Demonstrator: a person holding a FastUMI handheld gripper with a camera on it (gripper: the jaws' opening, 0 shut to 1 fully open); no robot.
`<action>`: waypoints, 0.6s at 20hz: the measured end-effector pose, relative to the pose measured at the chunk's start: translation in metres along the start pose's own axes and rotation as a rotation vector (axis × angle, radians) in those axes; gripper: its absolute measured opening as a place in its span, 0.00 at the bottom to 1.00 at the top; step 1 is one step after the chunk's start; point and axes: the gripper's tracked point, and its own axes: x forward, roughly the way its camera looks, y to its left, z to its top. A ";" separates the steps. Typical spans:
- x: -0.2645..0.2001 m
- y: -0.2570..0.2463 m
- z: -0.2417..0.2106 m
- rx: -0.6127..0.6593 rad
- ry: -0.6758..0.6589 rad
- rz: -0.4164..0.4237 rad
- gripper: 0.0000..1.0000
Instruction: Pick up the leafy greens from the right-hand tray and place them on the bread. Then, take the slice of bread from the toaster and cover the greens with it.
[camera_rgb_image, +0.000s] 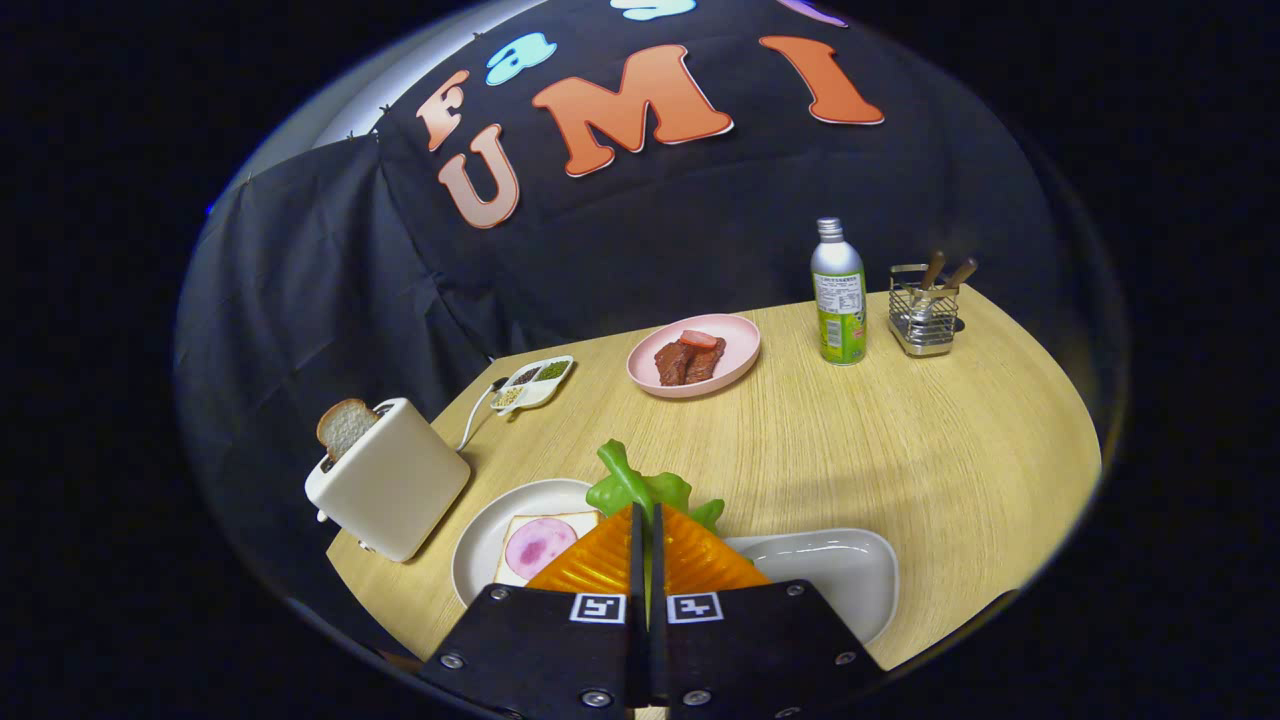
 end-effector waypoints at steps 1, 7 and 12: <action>0.003 0.005 0.001 -0.006 0.002 0.008 0.01; 0.023 0.041 0.004 -0.051 0.016 0.059 0.01; 0.057 0.063 -0.023 -0.128 0.097 0.049 0.01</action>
